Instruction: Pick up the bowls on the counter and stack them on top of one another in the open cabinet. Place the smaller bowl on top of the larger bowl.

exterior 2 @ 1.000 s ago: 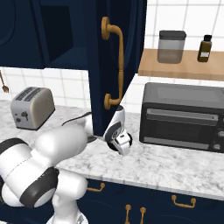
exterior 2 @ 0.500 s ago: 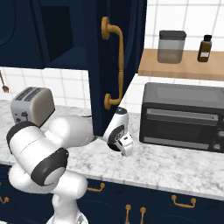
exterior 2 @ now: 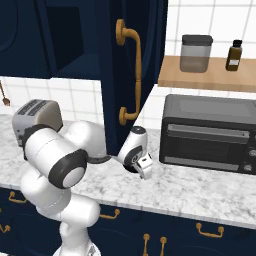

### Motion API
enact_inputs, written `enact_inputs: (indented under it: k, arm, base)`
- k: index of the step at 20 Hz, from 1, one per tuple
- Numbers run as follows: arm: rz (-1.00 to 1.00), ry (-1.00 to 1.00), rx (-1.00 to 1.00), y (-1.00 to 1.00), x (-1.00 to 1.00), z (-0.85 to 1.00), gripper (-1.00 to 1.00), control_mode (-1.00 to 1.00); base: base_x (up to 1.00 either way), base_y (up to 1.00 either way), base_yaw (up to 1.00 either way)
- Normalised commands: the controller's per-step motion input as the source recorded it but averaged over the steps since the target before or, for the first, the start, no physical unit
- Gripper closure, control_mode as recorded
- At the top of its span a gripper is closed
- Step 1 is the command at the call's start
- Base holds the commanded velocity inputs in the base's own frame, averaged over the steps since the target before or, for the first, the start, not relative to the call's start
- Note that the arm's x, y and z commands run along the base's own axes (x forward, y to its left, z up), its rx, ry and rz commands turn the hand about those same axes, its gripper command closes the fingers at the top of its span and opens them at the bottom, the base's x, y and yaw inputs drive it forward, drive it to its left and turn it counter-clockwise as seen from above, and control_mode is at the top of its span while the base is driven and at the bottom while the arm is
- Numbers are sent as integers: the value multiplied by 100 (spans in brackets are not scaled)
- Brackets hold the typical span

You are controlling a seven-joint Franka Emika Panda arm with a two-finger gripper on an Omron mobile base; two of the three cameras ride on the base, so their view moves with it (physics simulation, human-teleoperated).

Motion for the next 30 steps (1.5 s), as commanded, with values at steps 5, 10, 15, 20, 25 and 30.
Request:
enact_inputs:
  k: [5, 10, 15, 20, 25, 30]
  arm:
    - [0, 0, 1, -17, 23, -9, -100, -100]
    - [0, 0, 0, -1, 25, -22, 100, -100]
    - [0, 0, 0, 0, 20, -10, 100, -100]
    - [-5, -3, 0, 0, -13, 6, 100, -100]
    - [-10, -9, 0, 12, -44, 29, 100, -100]
    - [-5, 0, 0, 47, -37, 37, 100, -100]
  base:
    - [0, 0, 0]
    - [0, 0, 0]
    - [0, 0, 0]
    - [0, 0, 0]
    - [0, 0, 0]
    - [0, 0, 0]
